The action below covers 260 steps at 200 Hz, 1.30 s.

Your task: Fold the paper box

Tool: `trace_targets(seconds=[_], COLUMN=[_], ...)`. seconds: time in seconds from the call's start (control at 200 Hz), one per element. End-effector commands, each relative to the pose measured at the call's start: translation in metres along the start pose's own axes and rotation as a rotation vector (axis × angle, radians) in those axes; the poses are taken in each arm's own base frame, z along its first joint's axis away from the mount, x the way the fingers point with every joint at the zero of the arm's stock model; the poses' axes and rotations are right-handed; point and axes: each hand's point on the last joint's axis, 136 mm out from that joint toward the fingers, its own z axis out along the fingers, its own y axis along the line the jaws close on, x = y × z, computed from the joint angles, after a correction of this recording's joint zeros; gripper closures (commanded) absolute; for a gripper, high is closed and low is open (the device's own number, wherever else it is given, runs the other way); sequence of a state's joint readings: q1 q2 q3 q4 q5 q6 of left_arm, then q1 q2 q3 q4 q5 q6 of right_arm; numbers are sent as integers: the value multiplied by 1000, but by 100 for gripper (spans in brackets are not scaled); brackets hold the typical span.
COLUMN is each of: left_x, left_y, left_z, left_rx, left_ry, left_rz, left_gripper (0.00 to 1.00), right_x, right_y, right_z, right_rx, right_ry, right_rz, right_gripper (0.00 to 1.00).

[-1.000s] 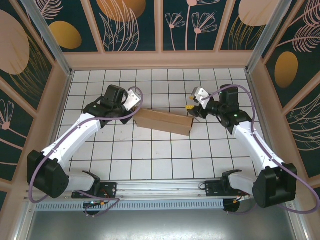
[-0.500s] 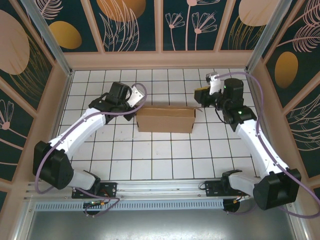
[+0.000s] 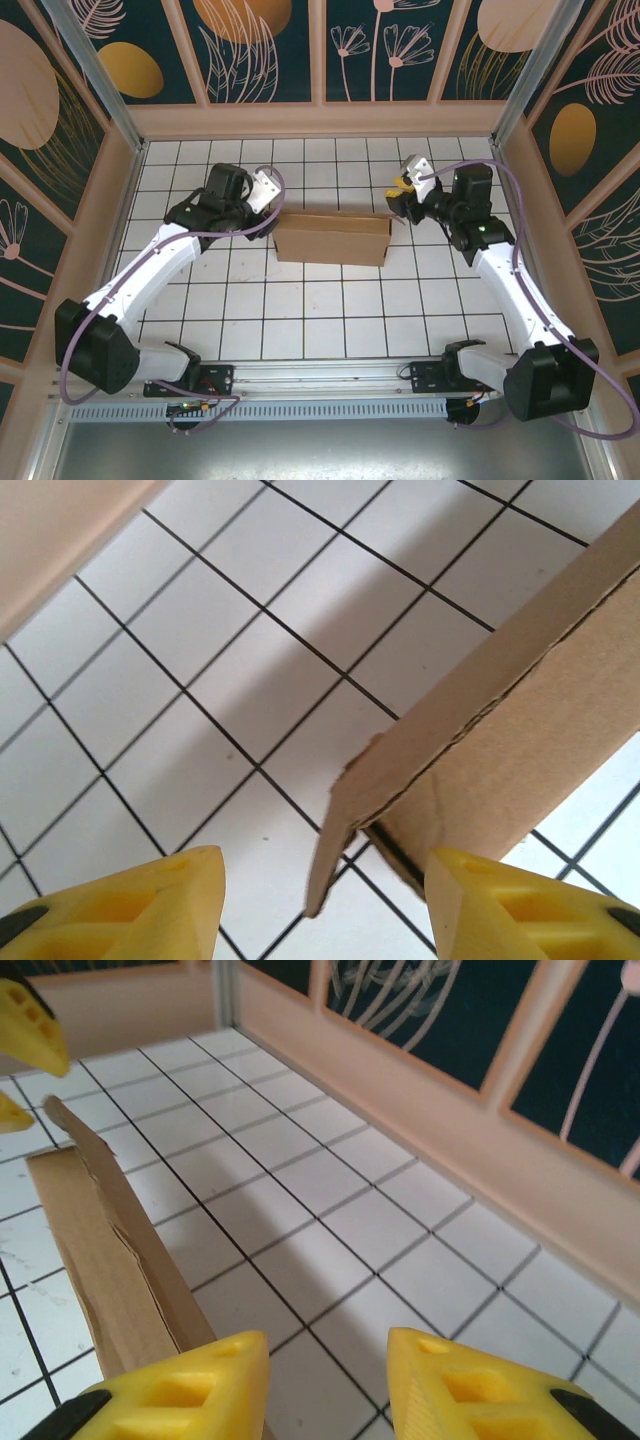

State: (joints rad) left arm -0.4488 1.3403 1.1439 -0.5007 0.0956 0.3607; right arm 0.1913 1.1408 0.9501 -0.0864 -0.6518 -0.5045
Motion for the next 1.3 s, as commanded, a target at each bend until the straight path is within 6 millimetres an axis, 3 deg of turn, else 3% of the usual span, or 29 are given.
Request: trace_targets(seconds=[0.0, 0.27, 0.48, 0.641, 0.836, 1.026, 1.211, 1.296], left_x=[12, 25, 11, 9, 5, -2, -4, -1], left_y=[6, 5, 5, -2, -5, -2, 2, 3], left_z=[2, 7, 8, 13, 18, 14, 9, 13], left_rx=[-29, -28, -6, 44, 69, 61, 33, 26], left_ry=[23, 77, 48, 43, 43, 28, 11, 19], left_rz=[56, 54, 38, 32, -14, -59, -60, -65], left_gripper=[45, 54, 77, 87, 92, 92, 93, 93], right_x=[-28, -27, -35, -29, -19, 29, 27, 38], right_y=[15, 16, 5, 3, 14, 0, 4, 9], right_z=[1, 1, -5, -13, -20, -16, -19, -20], right_rx=[-98, -68, 25, 65, 38, 76, -39, -68], right_ry=[-155, -166, -142, -93, -26, 159, 142, 166], right_rz=[-128, -132, -22, 42, 36, -159, -188, -159], right_gripper=[63, 63, 71, 72, 67, 66, 57, 53])
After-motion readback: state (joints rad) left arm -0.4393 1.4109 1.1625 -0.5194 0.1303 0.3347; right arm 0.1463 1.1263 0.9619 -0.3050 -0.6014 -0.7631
